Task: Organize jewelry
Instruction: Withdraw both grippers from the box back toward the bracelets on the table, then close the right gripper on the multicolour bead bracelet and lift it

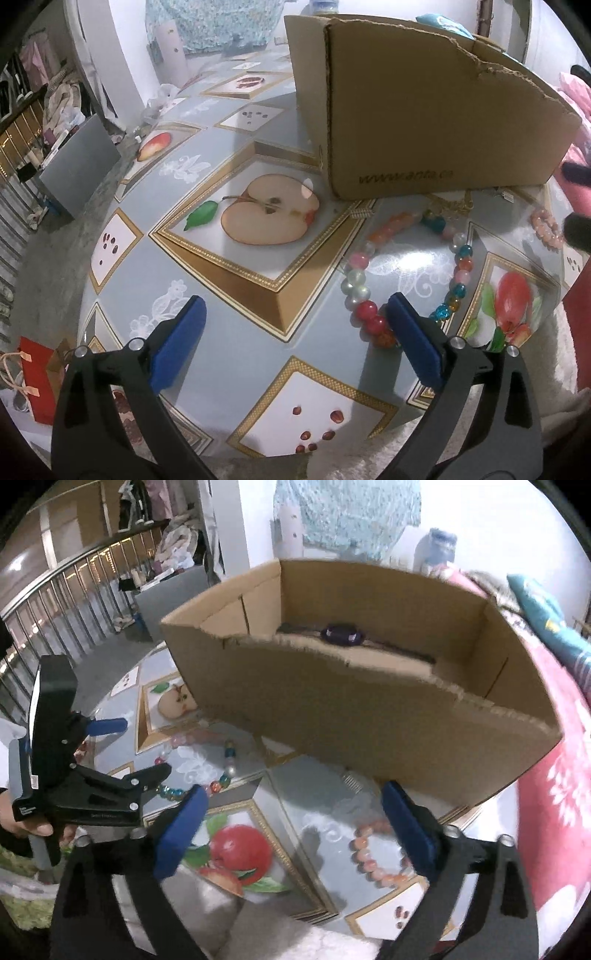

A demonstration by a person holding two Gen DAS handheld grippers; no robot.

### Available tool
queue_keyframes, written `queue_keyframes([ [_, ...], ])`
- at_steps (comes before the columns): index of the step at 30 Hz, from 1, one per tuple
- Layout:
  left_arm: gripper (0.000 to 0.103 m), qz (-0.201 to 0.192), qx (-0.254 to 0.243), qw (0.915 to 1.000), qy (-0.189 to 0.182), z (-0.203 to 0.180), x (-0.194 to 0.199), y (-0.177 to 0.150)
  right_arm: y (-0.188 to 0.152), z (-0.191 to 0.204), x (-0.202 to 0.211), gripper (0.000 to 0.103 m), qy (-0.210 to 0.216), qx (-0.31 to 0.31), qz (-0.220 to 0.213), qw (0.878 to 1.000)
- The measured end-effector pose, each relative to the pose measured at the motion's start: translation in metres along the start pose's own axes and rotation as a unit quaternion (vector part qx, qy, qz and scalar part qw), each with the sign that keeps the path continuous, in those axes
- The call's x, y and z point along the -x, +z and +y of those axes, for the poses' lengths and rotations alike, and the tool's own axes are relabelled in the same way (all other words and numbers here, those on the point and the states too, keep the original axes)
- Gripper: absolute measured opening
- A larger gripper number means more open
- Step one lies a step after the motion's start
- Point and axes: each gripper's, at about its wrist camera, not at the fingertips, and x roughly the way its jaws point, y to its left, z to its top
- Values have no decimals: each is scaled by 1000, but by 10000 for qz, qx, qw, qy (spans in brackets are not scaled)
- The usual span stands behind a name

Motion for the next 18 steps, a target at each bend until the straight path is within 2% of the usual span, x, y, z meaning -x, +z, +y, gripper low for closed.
queue_keyframes([
  [3, 96, 38, 43, 10000, 15, 0, 0, 0, 4, 0, 9, 96, -215, 185, -146, 9995],
  [6, 96, 42, 39, 10000, 24, 0, 1, 0, 8, 3, 12, 96, -745, 435, -190, 9961],
  [9, 96, 32, 49, 10000, 15, 0, 1, 0, 9, 3, 20, 96, -876, 688, -468, 9927],
  [12, 96, 27, 48, 10000, 2, 0, 0, 1, 8, 1, 31, 96, -483, 588, -810, 9938],
  [14, 96, 23, 62, 10000, -44, 1, -1, 2, 7, -1, 29, 96, -122, 322, -838, 9959],
  [18, 96, 36, 218, 9996, -153, 3, -2, 2, 4, -7, 5, 95, 613, -506, -415, 9960],
])
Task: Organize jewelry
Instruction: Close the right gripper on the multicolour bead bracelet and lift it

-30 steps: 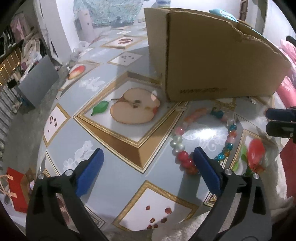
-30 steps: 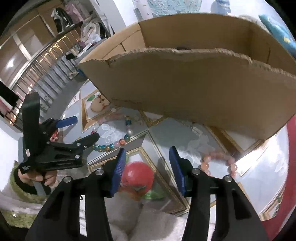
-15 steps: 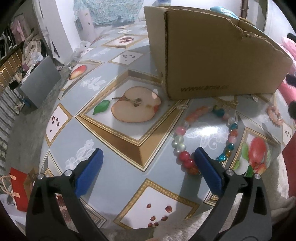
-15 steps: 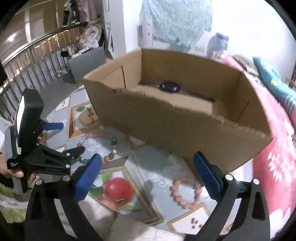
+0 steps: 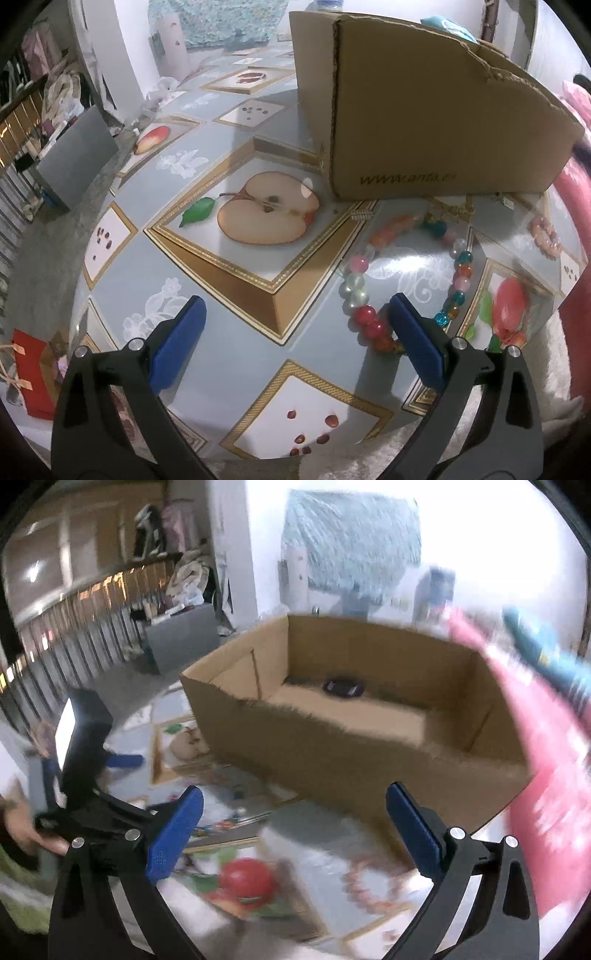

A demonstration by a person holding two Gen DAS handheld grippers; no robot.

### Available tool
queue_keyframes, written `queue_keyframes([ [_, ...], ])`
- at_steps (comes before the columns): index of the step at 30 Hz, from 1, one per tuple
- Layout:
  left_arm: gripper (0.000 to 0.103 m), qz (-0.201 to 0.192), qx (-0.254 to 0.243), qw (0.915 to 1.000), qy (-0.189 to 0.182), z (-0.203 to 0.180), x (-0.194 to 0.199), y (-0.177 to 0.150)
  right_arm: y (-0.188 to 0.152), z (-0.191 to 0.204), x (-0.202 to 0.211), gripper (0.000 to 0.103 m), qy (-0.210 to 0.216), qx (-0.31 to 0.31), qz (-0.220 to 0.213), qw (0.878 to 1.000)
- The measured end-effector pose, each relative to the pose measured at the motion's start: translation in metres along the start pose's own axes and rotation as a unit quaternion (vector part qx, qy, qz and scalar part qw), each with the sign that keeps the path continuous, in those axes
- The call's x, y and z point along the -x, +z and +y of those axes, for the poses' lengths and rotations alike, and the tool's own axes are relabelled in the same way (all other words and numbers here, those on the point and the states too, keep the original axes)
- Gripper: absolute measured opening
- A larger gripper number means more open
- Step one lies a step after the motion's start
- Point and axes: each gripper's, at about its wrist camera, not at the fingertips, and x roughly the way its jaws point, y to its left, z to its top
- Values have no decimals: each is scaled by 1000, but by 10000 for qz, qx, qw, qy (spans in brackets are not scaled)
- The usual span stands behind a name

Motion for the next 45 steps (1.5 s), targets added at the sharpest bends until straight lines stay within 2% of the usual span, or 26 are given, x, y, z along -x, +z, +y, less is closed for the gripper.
queue_keyframes([
  [1, 96, -16, 2, 10000, -7, 0, 0, 0, -1, -2, -6, 91, 172, -174, 107, 9996],
  [3, 96, -35, -33, 10000, 2, -1, 1, 0, -5, -6, -25, 69, 585, -578, 477, 9955],
  [4, 96, -27, -33, 10000, -1, -1, 0, 0, -7, -6, -31, 65, 679, -654, 577, 9939],
  [6, 96, -9, -26, 10000, -25, 0, 1, 0, -11, -2, -46, 51, 815, -719, 778, 9910],
  [15, 96, -43, -45, 10000, -23, -1, 0, 0, -10, 16, -74, 27, 727, -507, 1102, 9899],
  [22, 96, -160, -108, 9998, -19, -2, 1, -1, -11, 20, -82, 20, 443, -325, 1205, 9912],
  [24, 94, -280, -188, 9994, -17, -5, 5, -1, -12, 20, -82, 14, 411, -264, 1211, 9914],
  [26, 94, -415, -259, 9988, -95, -8, 10, -1, -12, 23, -84, 12, 378, -208, 1211, 9917],
  [30, 74, -628, -356, 9968, -358, -14, 19, 3, -13, 24, -82, 10, 372, -138, 1245, 9914],
  [36, 44, -452, -371, 9959, -696, -19, 12, 8, -17, 20, -77, 10, 418, -188, 1230, 9913],
  [37, 38, -400, -377, 9961, -697, -19, 10, 9, -17, 20, -77, 10, 422, -197, 1227, 9914],
  [41, 27, -319, -336, 9972, -584, -19, 5, 11, -18, 18, -76, 10, 464, -243, 1212, 9912],
  [45, 10, -291, -290, 9979, -504, -16, 3, 14, -18, 17, -77, 10, 519, -293, 1198, 9910],
])
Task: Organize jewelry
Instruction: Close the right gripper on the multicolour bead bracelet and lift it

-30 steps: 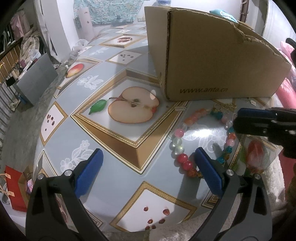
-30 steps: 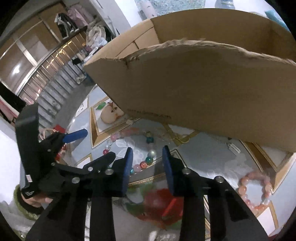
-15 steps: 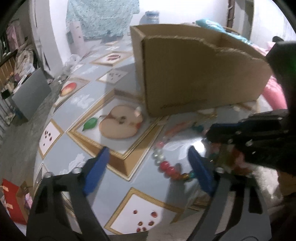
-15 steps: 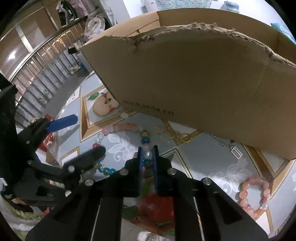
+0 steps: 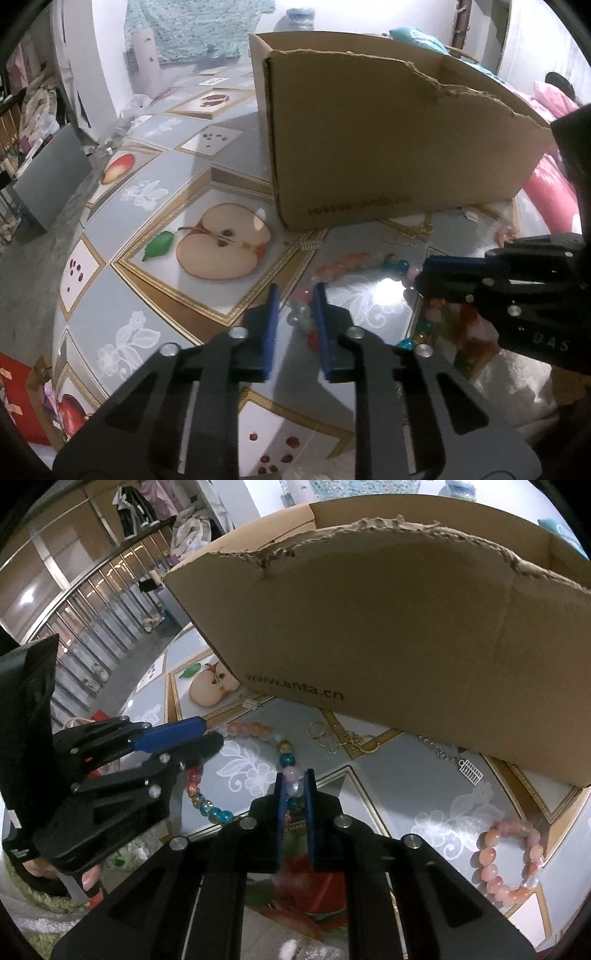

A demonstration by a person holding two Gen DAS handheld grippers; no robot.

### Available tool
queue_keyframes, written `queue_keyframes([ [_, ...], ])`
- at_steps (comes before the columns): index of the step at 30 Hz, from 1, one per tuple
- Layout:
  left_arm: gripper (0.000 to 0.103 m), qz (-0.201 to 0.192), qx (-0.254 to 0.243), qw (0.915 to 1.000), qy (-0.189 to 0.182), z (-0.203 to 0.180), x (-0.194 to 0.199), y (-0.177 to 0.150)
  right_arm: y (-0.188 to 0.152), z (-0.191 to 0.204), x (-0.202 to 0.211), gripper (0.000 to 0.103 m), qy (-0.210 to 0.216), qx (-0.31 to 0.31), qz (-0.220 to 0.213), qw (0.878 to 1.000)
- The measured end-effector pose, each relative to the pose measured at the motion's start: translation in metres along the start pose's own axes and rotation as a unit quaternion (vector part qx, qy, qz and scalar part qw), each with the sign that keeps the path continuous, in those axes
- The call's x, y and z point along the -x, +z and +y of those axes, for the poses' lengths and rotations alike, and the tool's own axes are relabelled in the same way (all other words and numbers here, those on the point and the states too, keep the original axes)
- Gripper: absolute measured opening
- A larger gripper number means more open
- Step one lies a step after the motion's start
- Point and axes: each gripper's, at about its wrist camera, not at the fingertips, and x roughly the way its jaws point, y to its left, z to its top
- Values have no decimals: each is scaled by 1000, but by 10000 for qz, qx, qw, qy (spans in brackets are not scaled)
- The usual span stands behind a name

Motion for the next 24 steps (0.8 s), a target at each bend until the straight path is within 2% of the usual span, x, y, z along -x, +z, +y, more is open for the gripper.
queue_keyframes([
  [6, 9, 91, 24, 9999, -118, -4, 4, -3, 0, -1, -1, 10, 64, -62, -18, 10000],
  [10, 10, 148, -71, 9999, -6, -11, 6, -4, 0, -1, -1, 10, 95, -85, -21, 9999],
  [18, 25, 250, -181, 9994, 147, -17, 4, -1, 0, 0, -2, 10, 41, -62, -11, 10000],
  [24, 25, 258, -179, 9994, 130, -14, 3, 0, 0, 2, -1, 10, -35, -35, -21, 10000],
])
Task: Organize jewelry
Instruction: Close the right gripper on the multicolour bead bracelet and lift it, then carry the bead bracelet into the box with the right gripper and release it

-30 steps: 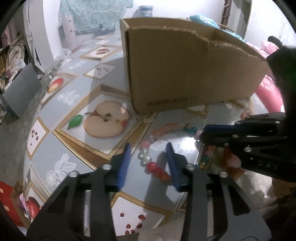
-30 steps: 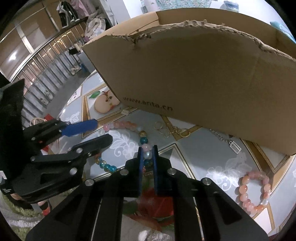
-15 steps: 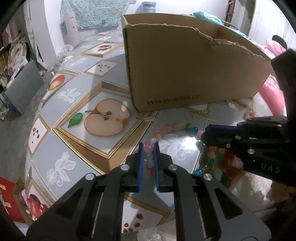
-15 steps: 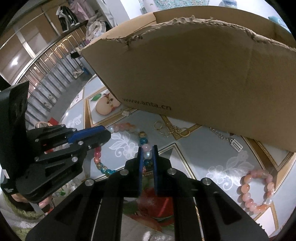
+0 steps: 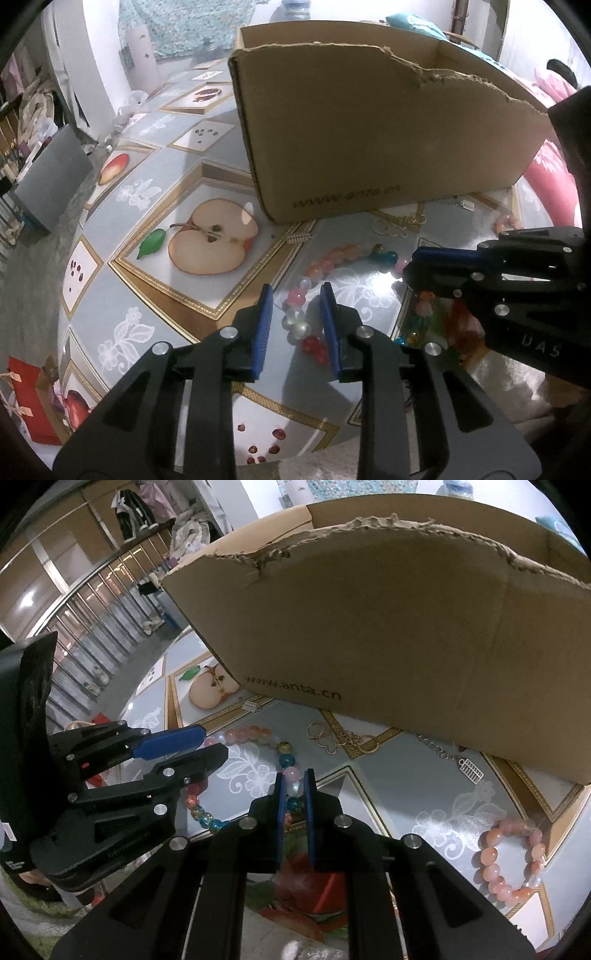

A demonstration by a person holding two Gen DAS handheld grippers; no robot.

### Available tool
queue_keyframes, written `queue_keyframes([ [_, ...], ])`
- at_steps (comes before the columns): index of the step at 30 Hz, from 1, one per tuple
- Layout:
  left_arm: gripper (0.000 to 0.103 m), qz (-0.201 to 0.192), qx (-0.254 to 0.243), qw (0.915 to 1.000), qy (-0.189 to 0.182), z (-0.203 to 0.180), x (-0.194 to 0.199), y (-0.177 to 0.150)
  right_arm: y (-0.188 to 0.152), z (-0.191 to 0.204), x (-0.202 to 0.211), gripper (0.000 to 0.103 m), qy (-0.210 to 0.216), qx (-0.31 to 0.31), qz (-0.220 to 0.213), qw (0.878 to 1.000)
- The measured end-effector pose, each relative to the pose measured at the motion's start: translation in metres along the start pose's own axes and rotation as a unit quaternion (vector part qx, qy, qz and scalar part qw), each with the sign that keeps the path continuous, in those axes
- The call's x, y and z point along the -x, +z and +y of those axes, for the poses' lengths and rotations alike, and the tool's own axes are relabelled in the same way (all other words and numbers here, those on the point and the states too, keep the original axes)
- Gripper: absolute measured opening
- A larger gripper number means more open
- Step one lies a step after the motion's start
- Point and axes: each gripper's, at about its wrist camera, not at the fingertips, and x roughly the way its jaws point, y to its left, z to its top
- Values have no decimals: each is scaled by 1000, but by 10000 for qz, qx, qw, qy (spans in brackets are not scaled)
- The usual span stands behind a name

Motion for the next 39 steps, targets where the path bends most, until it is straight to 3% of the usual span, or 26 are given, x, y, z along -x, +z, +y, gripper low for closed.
queue_keyframes([
  [21, 20, -11, 37, 10000, -14, -5, -2, 1, 0, 0, -1, 10, 9, -43, 8, 10000],
  [25, 10, -55, 23, 10000, 5, -6, -2, 1, 1, 1, -1, 10, -12, 22, -9, 10000],
  [29, 9, -74, 86, 9999, -123, -7, 1, 1, 2, 0, -1, 10, 49, -14, -4, 10000],
  [39, 9, -328, 190, 9981, -492, -7, 47, 7, 7, 6, 22, 10, 405, -93, -108, 9991],
])
